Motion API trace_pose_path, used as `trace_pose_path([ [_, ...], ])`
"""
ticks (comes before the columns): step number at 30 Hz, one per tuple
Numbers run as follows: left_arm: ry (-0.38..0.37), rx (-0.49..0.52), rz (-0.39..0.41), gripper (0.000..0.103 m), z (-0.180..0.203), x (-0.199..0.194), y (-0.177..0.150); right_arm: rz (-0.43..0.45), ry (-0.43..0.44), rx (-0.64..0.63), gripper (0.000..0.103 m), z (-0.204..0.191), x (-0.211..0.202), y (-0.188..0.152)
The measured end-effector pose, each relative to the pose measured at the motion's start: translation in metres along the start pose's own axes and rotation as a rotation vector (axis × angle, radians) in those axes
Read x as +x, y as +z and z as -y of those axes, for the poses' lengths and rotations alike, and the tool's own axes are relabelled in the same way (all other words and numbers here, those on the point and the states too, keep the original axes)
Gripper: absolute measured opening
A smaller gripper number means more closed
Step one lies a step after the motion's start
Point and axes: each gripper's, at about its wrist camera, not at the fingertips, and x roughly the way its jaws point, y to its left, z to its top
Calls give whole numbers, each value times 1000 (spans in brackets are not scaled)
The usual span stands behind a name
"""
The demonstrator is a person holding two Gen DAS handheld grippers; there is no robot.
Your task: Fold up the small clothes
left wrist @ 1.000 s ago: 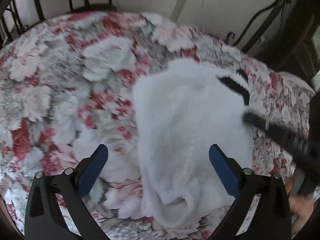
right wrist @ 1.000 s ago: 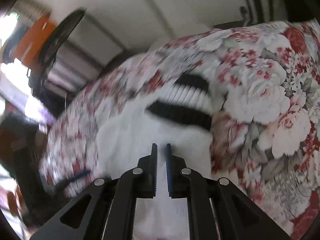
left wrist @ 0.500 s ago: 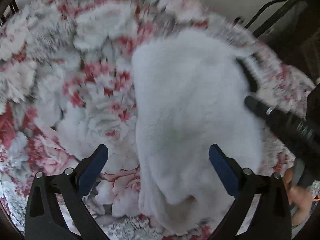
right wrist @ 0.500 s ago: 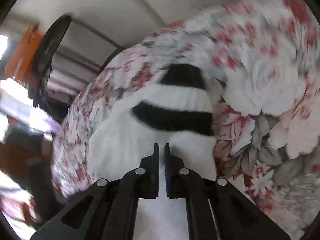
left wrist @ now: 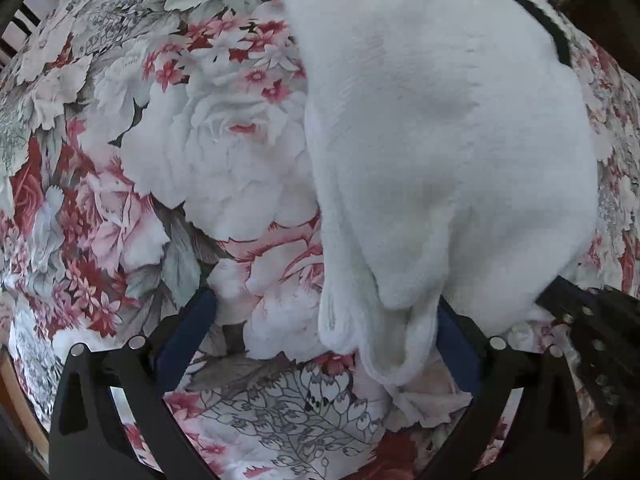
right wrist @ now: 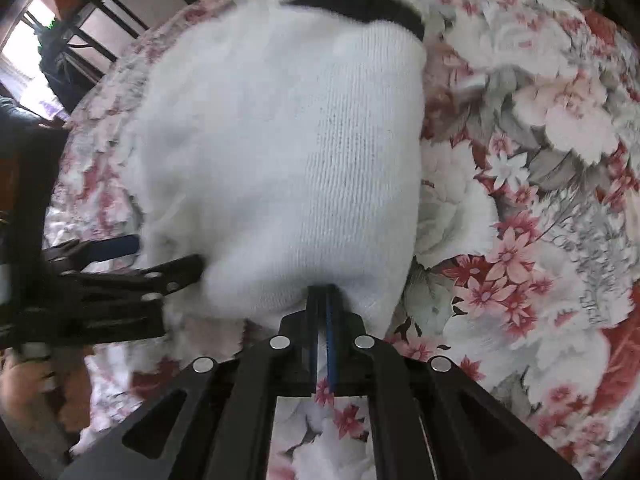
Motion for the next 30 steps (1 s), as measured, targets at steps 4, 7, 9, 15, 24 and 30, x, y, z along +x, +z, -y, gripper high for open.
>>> trace_pose_path([
  [4,23,-22,70,99,8,-14,-18,-7,49,37,4,4,-11,1],
  [7,17,-41,101,98,4,-30,-33,-2,88,80,13,10,-25,-2],
  [9,29,-52,138,98,2,-45,-43,63,92,73,30,9,-47,-1],
  [15,55,-70,222,98,-5,-80,-52,204,93,43,41,10,-86,12],
  [24,86,-21,252,98,14,-66,6,252,88,73,56,21,-90,34],
  [30,99,27,221,98,24,-38,27,254,75,129,62,33,-75,48],
])
